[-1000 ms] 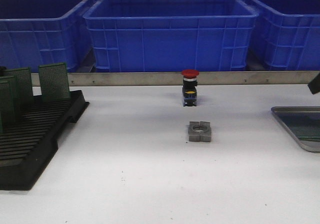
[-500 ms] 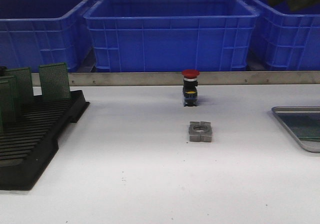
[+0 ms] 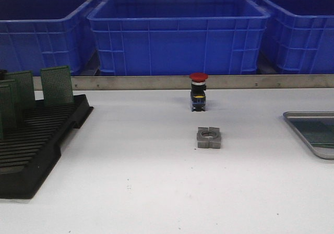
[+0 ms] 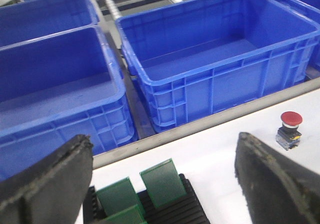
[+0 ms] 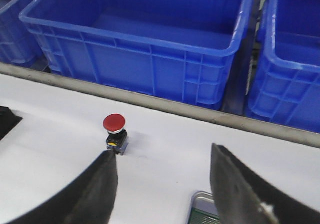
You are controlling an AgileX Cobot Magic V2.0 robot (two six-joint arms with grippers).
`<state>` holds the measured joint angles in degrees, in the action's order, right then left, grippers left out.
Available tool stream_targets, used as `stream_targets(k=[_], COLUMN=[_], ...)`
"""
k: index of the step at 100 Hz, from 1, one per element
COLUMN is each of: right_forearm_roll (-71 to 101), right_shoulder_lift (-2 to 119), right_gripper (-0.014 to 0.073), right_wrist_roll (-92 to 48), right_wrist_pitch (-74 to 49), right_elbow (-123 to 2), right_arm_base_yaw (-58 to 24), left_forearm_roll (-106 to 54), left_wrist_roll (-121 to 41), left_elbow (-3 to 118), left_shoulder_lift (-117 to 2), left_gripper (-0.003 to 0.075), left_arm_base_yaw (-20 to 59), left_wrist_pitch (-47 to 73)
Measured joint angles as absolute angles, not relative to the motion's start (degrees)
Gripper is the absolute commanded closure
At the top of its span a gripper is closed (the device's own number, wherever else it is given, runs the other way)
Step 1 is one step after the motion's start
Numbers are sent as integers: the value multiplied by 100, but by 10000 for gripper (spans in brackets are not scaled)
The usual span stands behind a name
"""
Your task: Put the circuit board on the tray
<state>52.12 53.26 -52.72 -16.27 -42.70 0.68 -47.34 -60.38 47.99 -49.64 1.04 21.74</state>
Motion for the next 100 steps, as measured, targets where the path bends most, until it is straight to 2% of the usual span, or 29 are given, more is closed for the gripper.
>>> stream_targets(k=[24,49,63,84,91,100], right_forearm_roll=[5212,5235,5246,5246,5246,5246], right_shoulder_lift=[3582,1955,1495,1439,1439,1439], right_gripper=[158,158,158,164,204,314], right_wrist_roll=[-5280,-5280,-5280,-5293,-5293,-5293], right_wrist_pitch=[-960,-683,-554,-495,-484,-484], right_elbow=[-3062,-2166,-1779,-1599,-1599,-1599], right_arm_base_yaw=[68,68,68,68,68,68], left_forearm_roll=[-5070,-5307,-5538,-5666,-5676,-5676], left_wrist_roll=[-6038,-6038,-6038,-6038,-6038,-6038], left_elbow=[3401,2451,2130,2013,2013,2013], left_shoulder_lift=[-3554,-2330,-1906,-1793,-1793,-1793], left_gripper=[172,172,172,172,174,218], left_arm_base_yaw=[104,91,91,91,91,91], left_wrist_pitch=[1457,1232,1055,912,907,907])
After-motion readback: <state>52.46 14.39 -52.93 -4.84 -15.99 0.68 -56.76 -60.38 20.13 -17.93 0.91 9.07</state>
